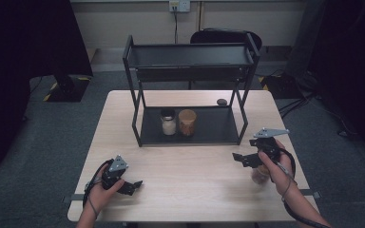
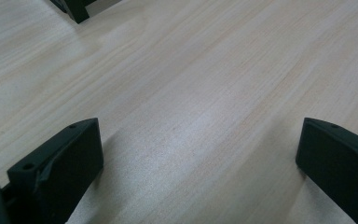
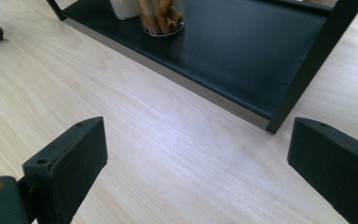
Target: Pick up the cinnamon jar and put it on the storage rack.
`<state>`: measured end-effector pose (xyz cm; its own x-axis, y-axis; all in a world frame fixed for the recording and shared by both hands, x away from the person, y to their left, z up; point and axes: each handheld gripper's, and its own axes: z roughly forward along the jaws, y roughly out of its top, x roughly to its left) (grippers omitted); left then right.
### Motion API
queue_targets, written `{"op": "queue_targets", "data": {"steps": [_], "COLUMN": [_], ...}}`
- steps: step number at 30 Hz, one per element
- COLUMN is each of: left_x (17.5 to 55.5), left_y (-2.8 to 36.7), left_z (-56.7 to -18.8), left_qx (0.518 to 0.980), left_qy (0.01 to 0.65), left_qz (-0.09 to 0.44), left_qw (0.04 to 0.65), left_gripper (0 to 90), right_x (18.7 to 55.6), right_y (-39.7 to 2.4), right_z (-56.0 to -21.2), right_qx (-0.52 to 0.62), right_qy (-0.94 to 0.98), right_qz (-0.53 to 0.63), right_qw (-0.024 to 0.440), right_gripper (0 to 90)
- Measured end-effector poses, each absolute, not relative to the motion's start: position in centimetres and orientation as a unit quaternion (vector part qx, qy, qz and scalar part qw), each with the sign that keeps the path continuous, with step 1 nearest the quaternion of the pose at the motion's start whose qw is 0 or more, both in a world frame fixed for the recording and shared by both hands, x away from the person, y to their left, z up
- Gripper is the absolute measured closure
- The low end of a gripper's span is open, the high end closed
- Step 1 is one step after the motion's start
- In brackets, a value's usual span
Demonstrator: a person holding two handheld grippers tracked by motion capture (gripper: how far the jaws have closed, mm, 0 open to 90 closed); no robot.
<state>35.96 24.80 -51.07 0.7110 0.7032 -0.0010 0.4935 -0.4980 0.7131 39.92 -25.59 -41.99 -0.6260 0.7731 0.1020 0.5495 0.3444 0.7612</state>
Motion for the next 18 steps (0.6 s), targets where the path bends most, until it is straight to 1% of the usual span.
{"op": "queue_targets", "data": {"steps": [18], "left_x": [36.0], "left_y": [24.8], "left_z": [-51.1], "left_qx": [0.853], "left_qy": [0.351], "left_qz": [0.147], "left_qw": [0.358], "left_gripper": [0.1], "right_x": [39.4], "right_y": [-27.2], "right_z": [-42.7], "right_qx": [0.420], "right_qy": [0.803], "right_qz": [0.397], "right_qw": [0.147], "right_gripper": [3.4]}}
